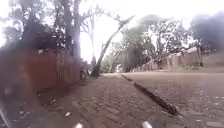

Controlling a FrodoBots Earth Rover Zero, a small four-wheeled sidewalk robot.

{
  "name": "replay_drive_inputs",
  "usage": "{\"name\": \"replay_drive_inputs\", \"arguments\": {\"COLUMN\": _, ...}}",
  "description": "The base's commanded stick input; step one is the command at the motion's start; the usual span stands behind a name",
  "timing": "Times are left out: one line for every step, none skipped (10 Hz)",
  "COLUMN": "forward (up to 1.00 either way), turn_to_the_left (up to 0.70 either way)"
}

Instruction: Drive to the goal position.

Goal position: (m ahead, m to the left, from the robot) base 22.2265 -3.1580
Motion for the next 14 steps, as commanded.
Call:
{"name": "replay_drive_inputs", "arguments": {"forward": 0.50, "turn_to_the_left": 0.14}}
{"name": "replay_drive_inputs", "arguments": {"forward": 0.50, "turn_to_the_left": 0.14}}
{"name": "replay_drive_inputs", "arguments": {"forward": 0.50, "turn_to_the_left": 0.14}}
{"name": "replay_drive_inputs", "arguments": {"forward": 0.50, "turn_to_the_left": 0.13}}
{"name": "replay_drive_inputs", "arguments": {"forward": 0.50, "turn_to_the_left": 0.13}}
{"name": "replay_drive_inputs", "arguments": {"forward": 0.50, "turn_to_the_left": 0.13}}
{"name": "replay_drive_inputs", "arguments": {"forward": 0.50, "turn_to_the_left": 0.13}}
{"name": "replay_drive_inputs", "arguments": {"forward": 0.50, "turn_to_the_left": 0.13}}
{"name": "replay_drive_inputs", "arguments": {"forward": 0.50, "turn_to_the_left": 0.13}}
{"name": "replay_drive_inputs", "arguments": {"forward": 0.50, "turn_to_the_left": 0.13}}
{"name": "replay_drive_inputs", "arguments": {"forward": 0.50, "turn_to_the_left": 0.13}}
{"name": "replay_drive_inputs", "arguments": {"forward": 0.50, "turn_to_the_left": 0.14}}
{"name": "replay_drive_inputs", "arguments": {"forward": 0.50, "turn_to_the_left": 0.14}}
{"name": "replay_drive_inputs", "arguments": {"forward": 0.50, "turn_to_the_left": 0.13}}
